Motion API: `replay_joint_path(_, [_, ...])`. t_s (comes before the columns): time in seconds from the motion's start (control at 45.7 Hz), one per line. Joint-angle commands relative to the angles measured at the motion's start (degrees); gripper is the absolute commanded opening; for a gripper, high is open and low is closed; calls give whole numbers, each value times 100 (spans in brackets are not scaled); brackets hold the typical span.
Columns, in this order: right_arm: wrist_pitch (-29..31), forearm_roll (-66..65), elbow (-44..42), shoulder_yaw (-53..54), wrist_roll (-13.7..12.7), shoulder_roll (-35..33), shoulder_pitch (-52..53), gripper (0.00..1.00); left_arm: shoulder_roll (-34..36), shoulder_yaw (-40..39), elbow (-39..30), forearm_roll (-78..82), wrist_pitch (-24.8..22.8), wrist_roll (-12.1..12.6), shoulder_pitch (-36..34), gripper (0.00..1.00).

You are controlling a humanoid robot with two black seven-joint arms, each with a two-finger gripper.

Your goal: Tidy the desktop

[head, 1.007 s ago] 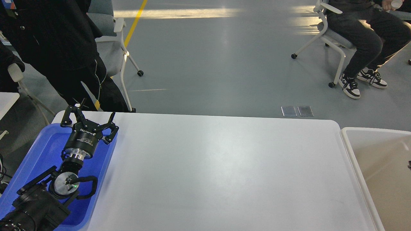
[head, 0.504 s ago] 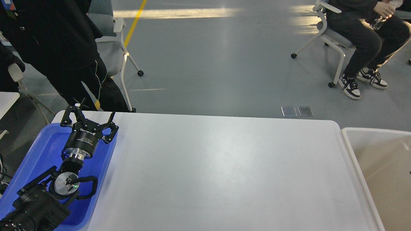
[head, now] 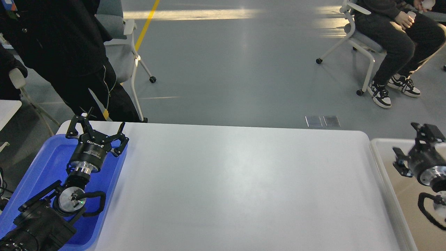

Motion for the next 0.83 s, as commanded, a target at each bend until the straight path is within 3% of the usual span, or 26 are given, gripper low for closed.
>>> replay_joint_path(0.0, [-103, -1199, 969, 1482, 174, 723, -547, 100, 0, 2, 0, -7, -5, 0, -2, 100])
replay_joint_path(0.088, [-112, -1726, 1224, 1807, 315, 1127, -688, 100, 0, 2, 0, 2, -5, 0, 7, 100])
replay_joint_path(0.35, [-156, -1956, 1154, 2028, 342, 1778, -591, 100, 0, 2, 0, 2, -5, 0, -2, 100])
replay_joint_path(0.504, [-209, -1974, 1128, 2309, 632, 1919, -609, 100, 0, 2, 0, 2, -5, 0, -2, 100])
replay_joint_path(0.81, [-147, -1974, 926, 2274, 667, 1954, -609, 100, 0, -7, 0, 2, -14, 0, 7, 100])
